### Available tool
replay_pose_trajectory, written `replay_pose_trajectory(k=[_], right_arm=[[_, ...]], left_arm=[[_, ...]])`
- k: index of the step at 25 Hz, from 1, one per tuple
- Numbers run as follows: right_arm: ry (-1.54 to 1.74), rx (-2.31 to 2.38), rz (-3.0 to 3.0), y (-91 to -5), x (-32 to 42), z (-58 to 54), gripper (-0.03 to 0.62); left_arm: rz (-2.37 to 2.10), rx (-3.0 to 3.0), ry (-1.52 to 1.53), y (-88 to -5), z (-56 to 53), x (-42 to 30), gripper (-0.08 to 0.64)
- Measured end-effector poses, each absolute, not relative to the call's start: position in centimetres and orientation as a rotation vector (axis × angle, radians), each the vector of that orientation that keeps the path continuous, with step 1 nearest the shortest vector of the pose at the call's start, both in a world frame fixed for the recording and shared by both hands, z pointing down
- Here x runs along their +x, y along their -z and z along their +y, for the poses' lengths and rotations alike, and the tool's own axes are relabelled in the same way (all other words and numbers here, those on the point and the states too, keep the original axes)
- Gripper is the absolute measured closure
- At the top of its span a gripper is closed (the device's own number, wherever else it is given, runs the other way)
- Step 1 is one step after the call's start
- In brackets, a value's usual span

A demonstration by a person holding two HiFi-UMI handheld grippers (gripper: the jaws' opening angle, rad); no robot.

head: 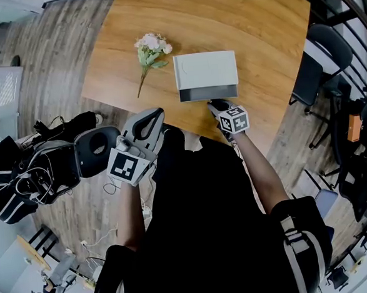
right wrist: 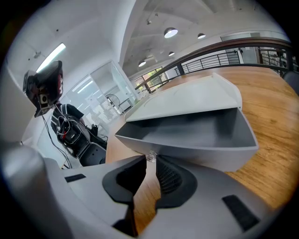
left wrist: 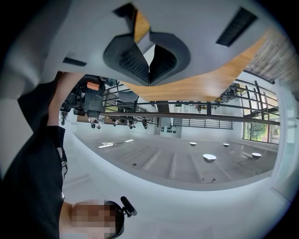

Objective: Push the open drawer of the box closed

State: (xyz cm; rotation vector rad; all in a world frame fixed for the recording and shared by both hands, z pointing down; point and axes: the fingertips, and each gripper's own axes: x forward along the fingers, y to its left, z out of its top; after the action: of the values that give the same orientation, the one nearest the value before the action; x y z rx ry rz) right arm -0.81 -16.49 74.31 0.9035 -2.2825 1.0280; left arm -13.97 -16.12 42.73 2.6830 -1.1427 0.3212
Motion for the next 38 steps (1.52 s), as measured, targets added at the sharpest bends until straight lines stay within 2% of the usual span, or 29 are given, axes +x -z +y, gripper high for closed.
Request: replay_pose_trajectory(k=[38], right_arm=[[-1.032,0.976,-2.274,-73.9,-1.3,-20.6,0.512]], left_arm=[[-1.154,2.683,-0.315,-42.4,-17.1,-15.5,0.537]])
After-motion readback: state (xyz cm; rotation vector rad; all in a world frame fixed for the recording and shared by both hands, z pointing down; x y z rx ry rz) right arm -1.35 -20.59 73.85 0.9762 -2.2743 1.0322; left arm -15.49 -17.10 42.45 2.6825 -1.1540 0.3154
